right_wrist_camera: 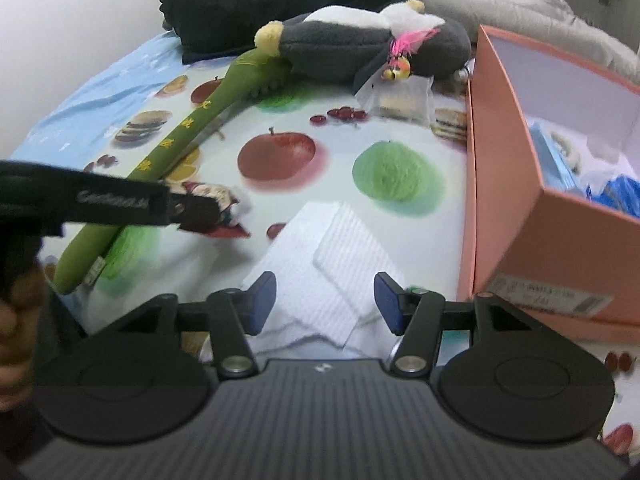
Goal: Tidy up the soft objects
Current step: 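Grasp the red-white snack packet with the left tool while the right tool grasps the white tissue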
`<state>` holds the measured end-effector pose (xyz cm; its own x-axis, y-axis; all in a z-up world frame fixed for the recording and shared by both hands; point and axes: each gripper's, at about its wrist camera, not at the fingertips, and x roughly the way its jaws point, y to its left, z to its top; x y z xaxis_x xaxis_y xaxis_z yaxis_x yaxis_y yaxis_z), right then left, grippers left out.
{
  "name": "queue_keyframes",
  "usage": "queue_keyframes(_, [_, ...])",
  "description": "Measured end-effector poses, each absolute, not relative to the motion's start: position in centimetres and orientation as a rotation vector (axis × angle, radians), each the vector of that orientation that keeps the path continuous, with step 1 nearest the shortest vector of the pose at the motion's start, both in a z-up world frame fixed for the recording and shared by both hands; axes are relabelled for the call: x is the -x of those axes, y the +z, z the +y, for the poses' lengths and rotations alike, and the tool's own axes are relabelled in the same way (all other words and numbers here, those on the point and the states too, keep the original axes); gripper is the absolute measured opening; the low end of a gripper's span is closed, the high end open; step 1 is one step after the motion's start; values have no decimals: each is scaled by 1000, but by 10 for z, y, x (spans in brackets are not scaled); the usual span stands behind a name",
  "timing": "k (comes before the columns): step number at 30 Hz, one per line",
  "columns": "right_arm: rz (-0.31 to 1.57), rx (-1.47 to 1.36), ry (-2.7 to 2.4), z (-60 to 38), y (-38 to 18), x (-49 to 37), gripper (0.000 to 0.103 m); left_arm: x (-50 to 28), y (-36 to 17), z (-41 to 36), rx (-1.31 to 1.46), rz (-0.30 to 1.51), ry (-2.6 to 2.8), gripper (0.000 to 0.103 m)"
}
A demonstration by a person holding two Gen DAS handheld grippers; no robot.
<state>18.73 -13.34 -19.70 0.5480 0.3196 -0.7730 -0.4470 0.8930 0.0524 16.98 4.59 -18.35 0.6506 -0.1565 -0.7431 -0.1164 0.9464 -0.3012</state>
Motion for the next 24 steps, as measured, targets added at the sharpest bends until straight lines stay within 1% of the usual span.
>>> queue_keyframes(3, [891, 188, 456, -126, -205, -197, 58, -167, -181, 48, 340, 864, -16, 26])
queue_keyframes(4, [893, 204, 448, -123, -208, -202, 60, -166, -180, 49, 340, 863, -14, 26])
queue_keyframes(5, [898, 215, 443, -122, -211, -204, 69, -165, -179, 50, 340, 862, -11, 26])
queue_keyframes(6, [909, 218, 445, -121, -215, -207, 71, -164, -179, 50, 341, 862, -9, 26])
queue_keyframes(8, [933, 181, 456, -123, -221, -211, 72, -162, -177, 52, 345, 858, -11, 26])
queue_keyframes(11, [934, 160, 462, -126, -222, -210, 72, -159, -174, 53, 346, 857, -13, 26])
queue_keyframes(13, [941, 166, 464, -124, -221, -209, 65, -158, -173, 54, 350, 856, -14, 26])
queue_keyframes(14, [945, 164, 471, -124, -220, -208, 57, -157, -172, 54, 351, 856, -17, 26])
queue_keyframes(15, [950, 163, 479, -122, -219, -207, 50, -156, -172, 54, 350, 856, -19, 26])
queue_keyframes(17, [963, 152, 487, -120, -216, -206, 19, -155, -170, 56, 353, 854, -24, 26])
queue_keyframes(20, [968, 139, 462, -117, -211, -204, 14, -153, -165, 58, 351, 852, -39, 26])
queue_keyframes(24, [932, 109, 430, -117, -196, -196, 14, -150, -153, 61, 337, 843, -62, 26])
